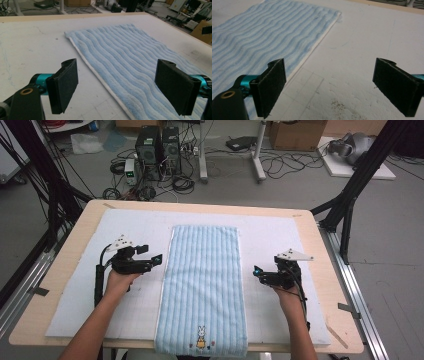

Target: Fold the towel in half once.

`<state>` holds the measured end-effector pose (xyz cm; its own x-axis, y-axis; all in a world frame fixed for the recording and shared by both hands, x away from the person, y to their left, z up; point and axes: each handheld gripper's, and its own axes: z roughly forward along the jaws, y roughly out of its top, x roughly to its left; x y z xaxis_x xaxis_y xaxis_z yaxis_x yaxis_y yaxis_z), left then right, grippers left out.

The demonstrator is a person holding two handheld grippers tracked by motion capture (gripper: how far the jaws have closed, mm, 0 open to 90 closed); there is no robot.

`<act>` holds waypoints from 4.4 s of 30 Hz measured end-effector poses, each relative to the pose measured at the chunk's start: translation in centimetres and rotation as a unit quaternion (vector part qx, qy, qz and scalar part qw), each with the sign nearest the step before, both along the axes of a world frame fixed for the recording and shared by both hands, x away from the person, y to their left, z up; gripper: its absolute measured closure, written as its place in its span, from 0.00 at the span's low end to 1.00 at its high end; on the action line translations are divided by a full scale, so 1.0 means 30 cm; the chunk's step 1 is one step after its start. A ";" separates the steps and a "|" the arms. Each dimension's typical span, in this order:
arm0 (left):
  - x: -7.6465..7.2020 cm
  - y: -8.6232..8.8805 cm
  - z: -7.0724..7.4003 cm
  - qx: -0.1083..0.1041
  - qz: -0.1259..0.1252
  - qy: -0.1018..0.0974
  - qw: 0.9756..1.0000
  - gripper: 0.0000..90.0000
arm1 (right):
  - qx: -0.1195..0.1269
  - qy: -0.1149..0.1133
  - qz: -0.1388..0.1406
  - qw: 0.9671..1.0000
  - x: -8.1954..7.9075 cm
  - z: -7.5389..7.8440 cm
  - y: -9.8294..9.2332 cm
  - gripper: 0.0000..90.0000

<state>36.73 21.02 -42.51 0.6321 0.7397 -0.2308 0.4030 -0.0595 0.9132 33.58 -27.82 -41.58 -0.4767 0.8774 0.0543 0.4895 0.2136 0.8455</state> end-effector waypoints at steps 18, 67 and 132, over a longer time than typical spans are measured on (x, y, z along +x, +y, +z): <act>0.112 -0.015 0.043 0.008 0.031 0.008 0.999 0.21 | 0.005 0.005 0.001 1.000 0.010 -0.014 0.004 0.11; 0.364 -0.214 -0.084 0.122 0.019 0.091 0.988 0.95 | 0.006 0.039 0.012 0.999 0.085 -0.028 0.072 0.11; 0.127 -0.121 0.019 -0.020 -0.052 0.075 0.996 0.94 | 0.045 0.047 0.063 0.996 0.203 0.010 0.216 0.95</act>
<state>40.55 17.38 -41.93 0.6602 0.6608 -0.3571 0.5295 -0.0723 0.8452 39.66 -21.34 -41.29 -0.5710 0.8011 0.1795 0.5420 0.2037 0.8153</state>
